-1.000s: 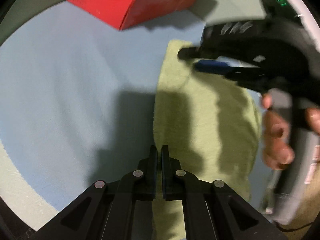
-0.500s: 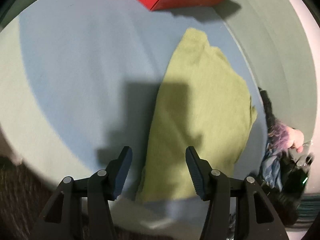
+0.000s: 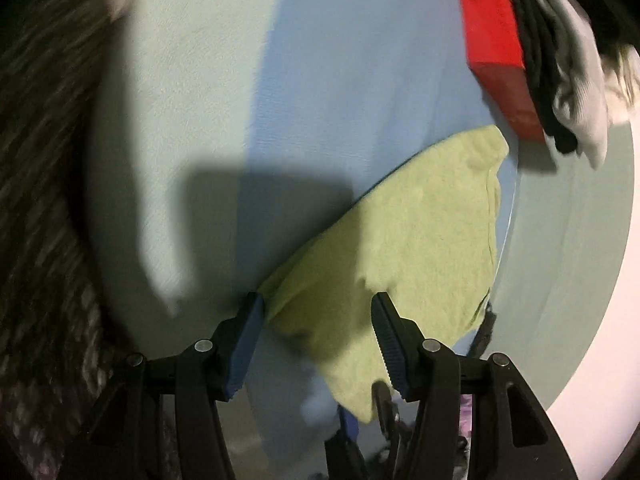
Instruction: Fold clothes
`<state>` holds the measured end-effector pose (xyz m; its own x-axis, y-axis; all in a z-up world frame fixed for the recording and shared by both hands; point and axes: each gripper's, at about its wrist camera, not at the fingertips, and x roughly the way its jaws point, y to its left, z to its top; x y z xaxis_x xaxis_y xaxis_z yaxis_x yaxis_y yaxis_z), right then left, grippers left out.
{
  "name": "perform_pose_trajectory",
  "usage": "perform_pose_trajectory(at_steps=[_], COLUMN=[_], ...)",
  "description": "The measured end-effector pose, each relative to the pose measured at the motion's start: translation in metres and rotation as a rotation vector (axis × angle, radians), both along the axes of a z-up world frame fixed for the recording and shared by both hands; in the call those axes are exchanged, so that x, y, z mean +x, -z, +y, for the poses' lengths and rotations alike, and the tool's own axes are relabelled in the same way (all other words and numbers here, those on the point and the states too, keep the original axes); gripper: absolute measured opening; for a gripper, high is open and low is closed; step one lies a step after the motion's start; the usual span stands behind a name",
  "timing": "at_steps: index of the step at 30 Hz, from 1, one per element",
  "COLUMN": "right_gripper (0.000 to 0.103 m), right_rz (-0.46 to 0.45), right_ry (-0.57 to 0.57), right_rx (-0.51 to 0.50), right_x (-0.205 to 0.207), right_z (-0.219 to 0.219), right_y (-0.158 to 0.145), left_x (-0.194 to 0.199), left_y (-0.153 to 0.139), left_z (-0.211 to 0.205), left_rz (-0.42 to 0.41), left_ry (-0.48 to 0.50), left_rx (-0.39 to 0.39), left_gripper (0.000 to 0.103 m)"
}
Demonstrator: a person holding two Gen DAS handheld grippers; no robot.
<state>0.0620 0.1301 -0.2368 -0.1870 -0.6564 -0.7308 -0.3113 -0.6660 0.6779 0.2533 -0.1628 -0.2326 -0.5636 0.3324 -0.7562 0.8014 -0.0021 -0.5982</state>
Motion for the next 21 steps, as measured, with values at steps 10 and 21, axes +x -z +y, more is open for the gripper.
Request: perform_pose_trajectory(at_steps=[10, 21], right_gripper=[0.045, 0.045], right_rz=[-0.038, -0.045], right_ry=[0.049, 0.024], right_rx=[-0.053, -0.053], right_x=[-0.009, -0.016], right_z=[-0.002, -0.015], right_y=[0.003, 0.005], left_x=[-0.004, -0.003], left_y=[0.010, 0.007], left_z=[0.025, 0.036], left_rz=[0.008, -0.117], left_ry=[-0.047, -0.043], left_rx=[0.020, -0.006], left_gripper=[0.057, 0.084])
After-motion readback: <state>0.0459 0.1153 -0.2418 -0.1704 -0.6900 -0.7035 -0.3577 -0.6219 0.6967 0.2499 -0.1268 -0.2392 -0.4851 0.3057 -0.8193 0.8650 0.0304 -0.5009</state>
